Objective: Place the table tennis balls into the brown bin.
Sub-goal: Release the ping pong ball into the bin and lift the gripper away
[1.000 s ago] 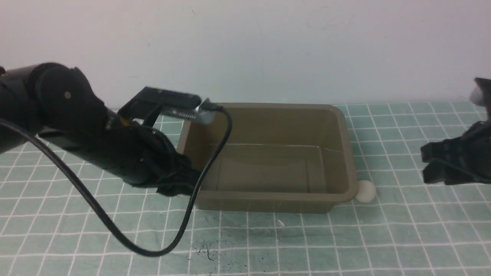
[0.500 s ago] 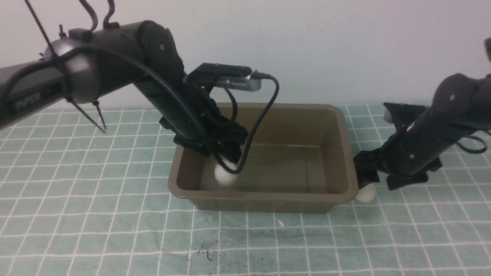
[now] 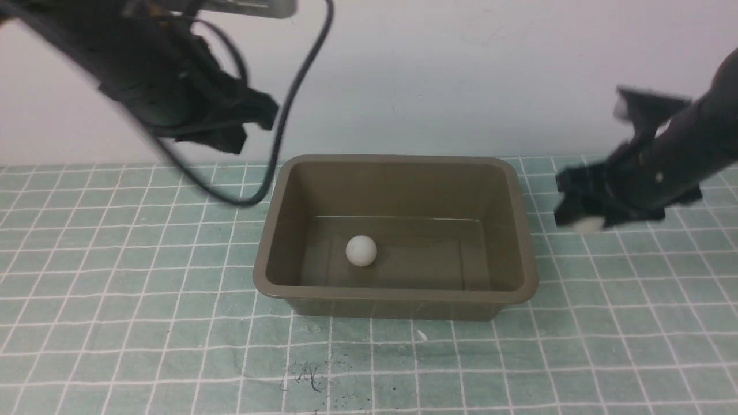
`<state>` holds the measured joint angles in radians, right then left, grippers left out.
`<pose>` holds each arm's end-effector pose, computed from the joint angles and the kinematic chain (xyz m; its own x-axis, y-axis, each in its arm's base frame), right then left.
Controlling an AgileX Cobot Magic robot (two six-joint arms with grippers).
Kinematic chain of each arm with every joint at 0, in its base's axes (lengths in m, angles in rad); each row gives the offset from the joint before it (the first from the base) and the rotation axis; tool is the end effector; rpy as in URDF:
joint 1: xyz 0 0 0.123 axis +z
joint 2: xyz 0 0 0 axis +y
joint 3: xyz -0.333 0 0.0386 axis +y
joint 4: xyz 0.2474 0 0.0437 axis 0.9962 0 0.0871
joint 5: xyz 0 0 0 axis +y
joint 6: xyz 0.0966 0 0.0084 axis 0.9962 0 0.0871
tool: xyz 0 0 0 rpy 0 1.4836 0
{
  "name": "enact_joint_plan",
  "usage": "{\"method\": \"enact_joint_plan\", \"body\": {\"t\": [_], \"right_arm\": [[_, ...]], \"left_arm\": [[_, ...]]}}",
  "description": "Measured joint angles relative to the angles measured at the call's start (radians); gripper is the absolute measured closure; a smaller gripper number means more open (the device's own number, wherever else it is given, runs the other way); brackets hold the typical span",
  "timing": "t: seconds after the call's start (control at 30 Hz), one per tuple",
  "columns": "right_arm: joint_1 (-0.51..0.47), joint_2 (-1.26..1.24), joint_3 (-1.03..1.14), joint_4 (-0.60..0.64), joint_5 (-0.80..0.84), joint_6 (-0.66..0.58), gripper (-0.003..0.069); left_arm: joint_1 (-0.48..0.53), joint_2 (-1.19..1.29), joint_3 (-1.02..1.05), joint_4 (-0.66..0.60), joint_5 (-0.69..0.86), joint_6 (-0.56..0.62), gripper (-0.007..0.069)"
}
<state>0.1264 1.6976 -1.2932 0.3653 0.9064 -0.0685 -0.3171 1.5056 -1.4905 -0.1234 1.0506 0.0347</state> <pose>0.3533 0.0724 0.3049 -0.9453 0.0369 -0.3241 -0.0721 0.9454 0.3180 0.2998 -0.1093 0.4179 -0.7961 0.2332 -0.5584 0.3457 0.9326 -0.1035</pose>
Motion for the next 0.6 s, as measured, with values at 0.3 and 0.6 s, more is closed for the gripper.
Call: {"method": "enact_joint_plan", "body": {"t": [0.3, 0.6], "right_arm": [[0.203, -0.008, -0.095, 0.057, -0.133, -0.146, 0.0192], [0.206, -0.195, -0.172, -0.242, 0.119, 0.035, 0.0385]], "left_arm": [[-0.007, -0.329, 0.474, -0.114, -0.148, 0.000, 0.0629], [-0.008, -0.454, 0.580, -0.122, -0.166, 0.000, 0.0629]]}}
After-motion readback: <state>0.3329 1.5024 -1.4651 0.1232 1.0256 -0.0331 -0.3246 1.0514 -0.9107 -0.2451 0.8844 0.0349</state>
